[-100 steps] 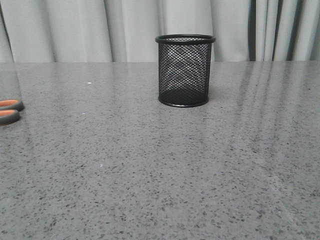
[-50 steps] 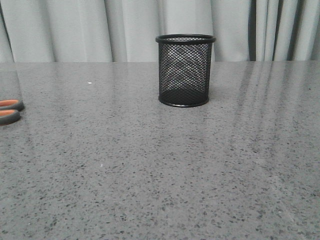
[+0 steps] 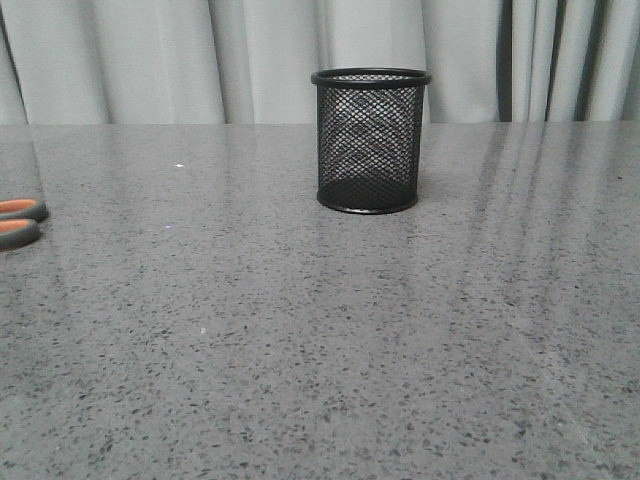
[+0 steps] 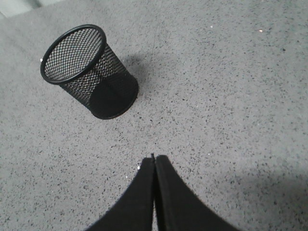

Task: Put scissors into bucket

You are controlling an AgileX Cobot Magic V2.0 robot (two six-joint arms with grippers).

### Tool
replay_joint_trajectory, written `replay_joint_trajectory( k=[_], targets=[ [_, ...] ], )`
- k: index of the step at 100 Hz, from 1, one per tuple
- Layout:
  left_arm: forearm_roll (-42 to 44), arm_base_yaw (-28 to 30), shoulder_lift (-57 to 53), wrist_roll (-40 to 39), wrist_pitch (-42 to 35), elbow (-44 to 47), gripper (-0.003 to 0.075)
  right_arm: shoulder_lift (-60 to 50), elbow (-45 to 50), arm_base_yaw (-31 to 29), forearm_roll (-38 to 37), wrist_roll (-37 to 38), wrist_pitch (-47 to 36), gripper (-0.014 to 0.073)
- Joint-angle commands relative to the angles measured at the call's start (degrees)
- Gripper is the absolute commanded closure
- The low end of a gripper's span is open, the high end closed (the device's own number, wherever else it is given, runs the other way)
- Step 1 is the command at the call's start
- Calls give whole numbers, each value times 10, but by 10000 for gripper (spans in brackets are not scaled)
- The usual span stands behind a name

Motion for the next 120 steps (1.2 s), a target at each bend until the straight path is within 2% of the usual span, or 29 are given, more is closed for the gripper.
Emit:
replay_joint_trajectory(
  k=[1,12,19,26,29,36,43,51,58,70,83,104,120],
  targets=[
    [-3,2,29,2,-29,-32,741,19,-39,1,2,-22,-11,638],
    [7,2,60,9,-25,-43,741,32,-54,1,2,-23,-1,631],
    [8,2,81,30,-21,-44,740,36,-61,1,2,-23,0,571],
    [8,2,100,45,-18,-44,723,37,-64,1,2,-25,3,448],
    [8,2,107,48,-17,-44,703,37,-65,1,2,-24,3,370],
    [8,2,120,52,-16,-44,622,37,-65,1,2,-24,3,220],
    [8,2,129,53,-14,-44,510,37,-65,1,2,-24,8,142],
    [8,2,133,53,-11,-45,369,37,-65,1,2,-24,11,136],
    [8,2,140,59,4,-54,312,37,-65,1,2,-24,11,136],
    [8,2,157,98,39,-85,322,37,-65,1,2,-24,10,136],
    [16,2,197,136,120,-145,322,37,-65,1,2,-24,8,136],
    [101,2,292,161,226,-235,322,37,-65,1,2,-24,8,136],
    [129,2,352,310,247,-269,321,37,-65,1,2,-26,8,136]
  ],
)
